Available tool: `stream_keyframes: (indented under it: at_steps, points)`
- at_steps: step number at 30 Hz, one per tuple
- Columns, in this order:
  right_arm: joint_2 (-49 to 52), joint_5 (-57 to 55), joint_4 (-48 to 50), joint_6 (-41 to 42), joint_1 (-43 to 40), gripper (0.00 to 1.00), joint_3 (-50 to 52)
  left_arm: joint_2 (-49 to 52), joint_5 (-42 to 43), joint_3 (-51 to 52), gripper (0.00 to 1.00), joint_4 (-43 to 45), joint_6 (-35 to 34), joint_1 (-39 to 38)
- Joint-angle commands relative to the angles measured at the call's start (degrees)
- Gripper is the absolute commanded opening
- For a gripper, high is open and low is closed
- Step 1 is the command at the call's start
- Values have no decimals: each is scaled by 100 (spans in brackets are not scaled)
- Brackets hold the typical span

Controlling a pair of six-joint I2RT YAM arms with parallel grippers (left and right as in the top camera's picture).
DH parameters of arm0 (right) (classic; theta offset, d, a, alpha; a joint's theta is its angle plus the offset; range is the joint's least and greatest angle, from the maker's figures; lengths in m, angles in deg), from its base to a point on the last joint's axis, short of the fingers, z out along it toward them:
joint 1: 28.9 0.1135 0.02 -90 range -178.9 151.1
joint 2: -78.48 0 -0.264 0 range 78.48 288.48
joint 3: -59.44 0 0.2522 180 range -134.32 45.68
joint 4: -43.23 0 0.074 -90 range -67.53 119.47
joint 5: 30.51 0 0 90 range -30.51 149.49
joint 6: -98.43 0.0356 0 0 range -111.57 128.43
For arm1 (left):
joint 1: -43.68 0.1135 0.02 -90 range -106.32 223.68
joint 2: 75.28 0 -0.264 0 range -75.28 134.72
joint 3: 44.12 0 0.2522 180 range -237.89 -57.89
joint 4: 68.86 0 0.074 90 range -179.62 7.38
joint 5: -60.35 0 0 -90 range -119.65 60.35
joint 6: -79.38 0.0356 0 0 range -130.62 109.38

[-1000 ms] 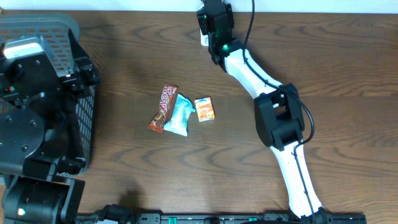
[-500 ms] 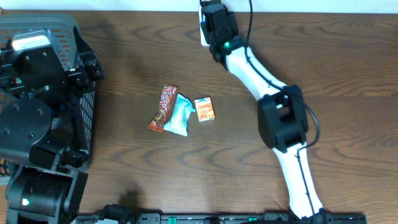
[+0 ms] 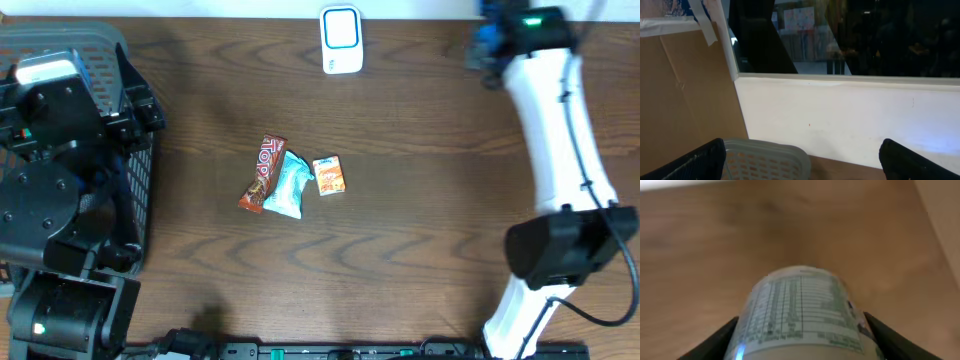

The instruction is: Scan the item barcode

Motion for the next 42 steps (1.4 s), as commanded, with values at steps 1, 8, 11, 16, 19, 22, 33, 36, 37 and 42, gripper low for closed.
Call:
stream_keyframes:
  at_steps: [1,8,11,16,19,22,33,36,37,42]
  points:
    - [74,306,-415,431,-903,52,-13,-42,-74,33,98,22,39,20]
    - [337,1054,-435,428,-2524,57,-13,-42,-74,33,98,24,37,20]
    - [507,1283,-409,428,-3075,56,-13,-42,-74,33,98,24,39,20]
    - [960,1300,-363,409,-3877,56,-13,-42,-74,33,98,26,39,20]
    - [1279,1307,-275,407,-4306,55,-13,-42,-76,33,98,46,42,20]
    - [1578,1569,-166,404,-4656,55,-13,-42,-76,33,97,68,42,20]
    - [2660,2378,-11,404,-5637,79,-13,-42,-76,33,98,-2,39,20]
    - [2586,2608,-2,407,-5823,99,-37,-42,-76,33,98,2,39,20]
    - [2529,2736,-15,404,-5893,99,-63,-42,-76,33,98,4,39,20]
    - [2079,3705,-260,407,-6192,99,-348,-46,-76,33,98,2,42,20]
